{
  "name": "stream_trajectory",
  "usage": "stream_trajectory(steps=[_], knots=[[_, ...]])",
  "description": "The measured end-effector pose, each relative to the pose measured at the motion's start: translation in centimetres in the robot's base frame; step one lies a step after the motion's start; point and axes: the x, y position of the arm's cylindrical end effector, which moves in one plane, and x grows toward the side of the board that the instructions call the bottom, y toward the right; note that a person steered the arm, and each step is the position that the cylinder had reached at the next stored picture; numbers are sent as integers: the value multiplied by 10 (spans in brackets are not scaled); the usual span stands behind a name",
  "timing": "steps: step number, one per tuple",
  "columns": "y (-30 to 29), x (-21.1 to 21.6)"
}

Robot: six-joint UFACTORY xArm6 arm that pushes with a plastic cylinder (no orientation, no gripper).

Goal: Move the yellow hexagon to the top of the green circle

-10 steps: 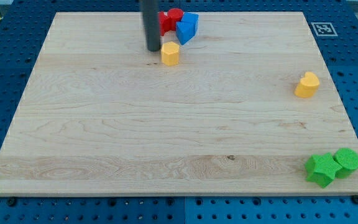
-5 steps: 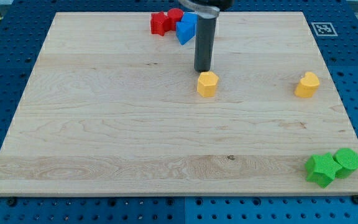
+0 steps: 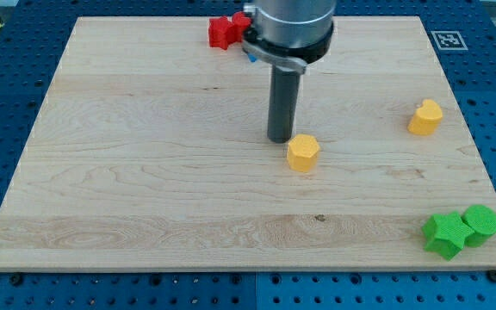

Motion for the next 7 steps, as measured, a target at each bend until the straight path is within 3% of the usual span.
stream_trajectory(steps=[1, 2, 3, 4, 5, 7], knots=[[20, 40], [89, 50], [119, 50], [102, 38], [130, 31], [210, 56]])
